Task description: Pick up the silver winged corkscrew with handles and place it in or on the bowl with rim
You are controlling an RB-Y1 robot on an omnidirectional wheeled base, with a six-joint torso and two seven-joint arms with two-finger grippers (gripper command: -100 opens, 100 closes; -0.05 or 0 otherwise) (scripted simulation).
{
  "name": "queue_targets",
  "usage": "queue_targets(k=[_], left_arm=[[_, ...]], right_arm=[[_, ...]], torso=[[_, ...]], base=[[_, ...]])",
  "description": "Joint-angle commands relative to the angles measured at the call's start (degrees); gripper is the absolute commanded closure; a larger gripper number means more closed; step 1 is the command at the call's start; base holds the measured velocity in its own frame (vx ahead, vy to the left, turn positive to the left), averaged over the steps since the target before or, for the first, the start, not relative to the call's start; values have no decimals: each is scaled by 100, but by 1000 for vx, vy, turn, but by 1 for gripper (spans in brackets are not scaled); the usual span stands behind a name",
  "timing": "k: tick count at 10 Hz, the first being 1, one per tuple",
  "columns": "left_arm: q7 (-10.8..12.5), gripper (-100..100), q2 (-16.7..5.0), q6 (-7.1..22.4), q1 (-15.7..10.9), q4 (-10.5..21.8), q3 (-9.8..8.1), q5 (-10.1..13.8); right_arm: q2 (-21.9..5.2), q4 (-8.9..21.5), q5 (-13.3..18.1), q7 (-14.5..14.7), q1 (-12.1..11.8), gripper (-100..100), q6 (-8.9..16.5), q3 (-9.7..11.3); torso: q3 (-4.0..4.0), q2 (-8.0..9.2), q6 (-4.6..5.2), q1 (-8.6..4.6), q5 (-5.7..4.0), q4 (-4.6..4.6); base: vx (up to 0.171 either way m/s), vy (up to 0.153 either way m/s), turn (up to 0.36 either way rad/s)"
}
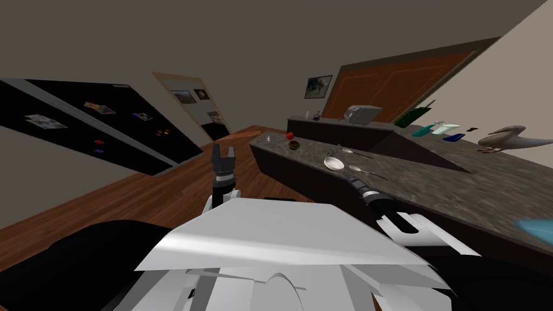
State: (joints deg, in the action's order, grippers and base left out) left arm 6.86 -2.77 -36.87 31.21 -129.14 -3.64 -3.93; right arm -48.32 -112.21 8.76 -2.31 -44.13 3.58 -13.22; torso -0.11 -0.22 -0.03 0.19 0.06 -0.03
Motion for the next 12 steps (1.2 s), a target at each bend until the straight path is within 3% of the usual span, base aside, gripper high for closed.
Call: queue_targets(k=[1,3,8,12], left_arm=[[0,0,0,0,0,0,0,0],[0,0,0,0,0,0,0,0],[0,0,-1,0,1,0,-1,0],[0,0,-1,0,2,0,-2,0]], right_arm=[[-164,98,10,4,-26,-100,111,-11],[-541,322,19,9,-168,-100,393,-70],[-1172,630,-2,45,-343,-100,728,-129],[-1732,941,-92,141,-499,-100,980,-140]], torso=[[0,0,0,0,0,0],[4,7,2,-4,0,1],[-2,-2,6,-28,-6,-1],[-15,-24,3,-48,-11,-6]], base=[[59,49,112],[62,49,194],[81,-1,131],[134,-64,197]])
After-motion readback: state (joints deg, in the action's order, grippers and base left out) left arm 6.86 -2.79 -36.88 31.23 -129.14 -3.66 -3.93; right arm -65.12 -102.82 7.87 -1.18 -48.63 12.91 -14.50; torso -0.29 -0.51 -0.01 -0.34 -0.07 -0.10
